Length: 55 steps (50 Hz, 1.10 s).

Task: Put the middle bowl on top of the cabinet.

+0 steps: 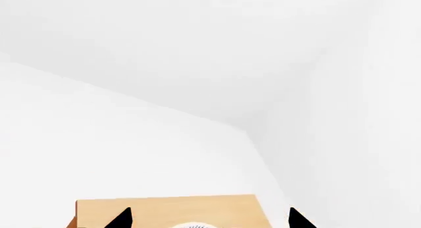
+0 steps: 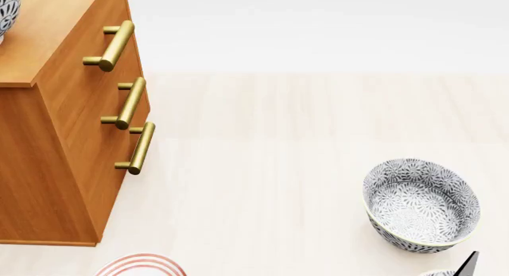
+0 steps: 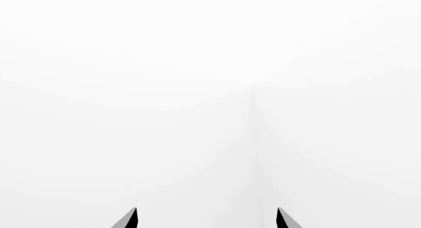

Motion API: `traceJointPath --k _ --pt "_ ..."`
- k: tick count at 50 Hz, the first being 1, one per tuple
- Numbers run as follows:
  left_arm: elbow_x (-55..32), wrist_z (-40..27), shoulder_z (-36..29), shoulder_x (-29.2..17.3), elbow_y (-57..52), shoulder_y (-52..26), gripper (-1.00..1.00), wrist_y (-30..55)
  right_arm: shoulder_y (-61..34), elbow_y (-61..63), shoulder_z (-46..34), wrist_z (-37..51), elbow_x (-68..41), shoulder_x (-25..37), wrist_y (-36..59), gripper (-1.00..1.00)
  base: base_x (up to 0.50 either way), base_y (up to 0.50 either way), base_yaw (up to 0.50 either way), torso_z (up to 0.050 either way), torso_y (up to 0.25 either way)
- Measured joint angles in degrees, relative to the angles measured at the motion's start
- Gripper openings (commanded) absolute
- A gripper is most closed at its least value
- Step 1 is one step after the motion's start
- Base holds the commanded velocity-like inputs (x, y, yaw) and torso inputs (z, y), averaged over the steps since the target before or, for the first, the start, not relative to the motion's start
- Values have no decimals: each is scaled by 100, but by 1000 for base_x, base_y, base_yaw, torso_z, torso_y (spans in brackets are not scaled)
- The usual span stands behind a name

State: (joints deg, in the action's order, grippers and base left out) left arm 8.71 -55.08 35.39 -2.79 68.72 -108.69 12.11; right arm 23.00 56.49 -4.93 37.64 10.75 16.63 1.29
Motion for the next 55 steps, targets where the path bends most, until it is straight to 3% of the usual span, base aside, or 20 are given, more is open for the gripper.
traceJointPath --k 19,29,44,55 --pt "-238 1975 -1537 216 -194 105 100 -226 68 40 1 24 34 33 -68 100 0 0 0 0 0" --pt "-1068 3079 -2711 234 -1348 620 100 385 118 74 -1 26 58 49 -100 100 0 0 0 0 0" --pt "-1906 3525 -3699 83 -4326 1661 100 1908 129 84 -10 21 80 58 -111 100 0 0 0 0 0" --pt "-2028 3652 -4140 -106 -5536 2525 100 1799 93 111 -52 -5 124 44 -57 100 0 0 0 0 0"
